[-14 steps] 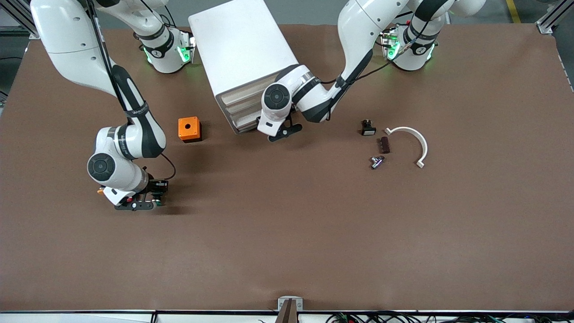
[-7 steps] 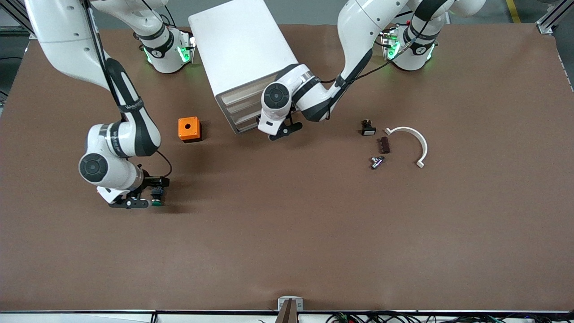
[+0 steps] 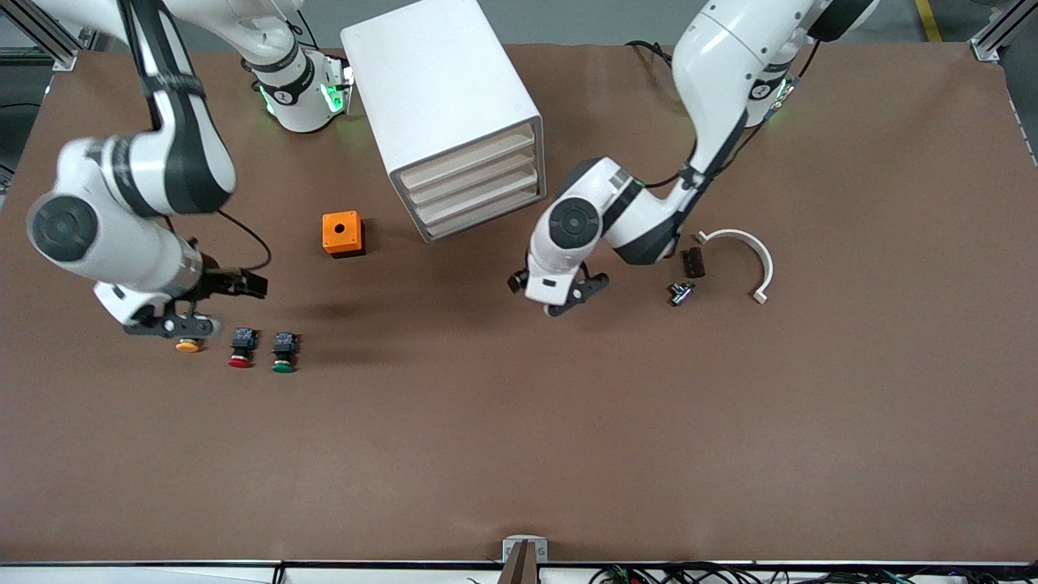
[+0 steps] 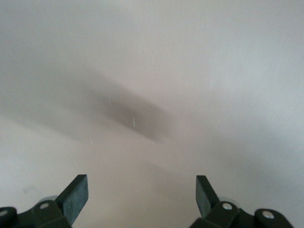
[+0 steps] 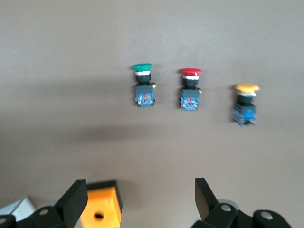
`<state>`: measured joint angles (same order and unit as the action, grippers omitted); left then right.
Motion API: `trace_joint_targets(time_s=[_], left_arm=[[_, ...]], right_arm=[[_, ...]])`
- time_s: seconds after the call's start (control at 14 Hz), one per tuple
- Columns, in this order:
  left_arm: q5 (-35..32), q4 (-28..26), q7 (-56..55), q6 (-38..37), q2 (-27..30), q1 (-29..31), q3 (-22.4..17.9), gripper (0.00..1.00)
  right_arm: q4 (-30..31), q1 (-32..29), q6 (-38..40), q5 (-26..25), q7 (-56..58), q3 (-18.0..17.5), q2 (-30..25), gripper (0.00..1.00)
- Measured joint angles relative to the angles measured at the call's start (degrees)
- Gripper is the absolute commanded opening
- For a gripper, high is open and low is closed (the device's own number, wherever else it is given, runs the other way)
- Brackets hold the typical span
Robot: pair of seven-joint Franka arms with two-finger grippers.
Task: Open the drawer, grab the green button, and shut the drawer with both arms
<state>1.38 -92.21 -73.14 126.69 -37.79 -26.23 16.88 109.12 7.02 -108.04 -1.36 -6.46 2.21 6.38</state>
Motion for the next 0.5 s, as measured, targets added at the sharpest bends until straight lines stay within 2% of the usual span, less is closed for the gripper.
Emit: trace_joint_targets(time_s=[0.29, 0.5], left_arm=[[-1.0, 0.3, 4.2, -1.1, 3.2, 6.8, -0.1, 1.0], [-6.2, 0.6, 5.7, -1.2, 5.8, 13.0, 0.0, 1.0]], right_arm=[[-0.4, 0.0, 8.9, 0.1, 0.0, 0.0, -12.2, 1.0], [-2.5, -0.2, 16.2, 0.1, 0.0, 0.9, -16.9, 1.0]])
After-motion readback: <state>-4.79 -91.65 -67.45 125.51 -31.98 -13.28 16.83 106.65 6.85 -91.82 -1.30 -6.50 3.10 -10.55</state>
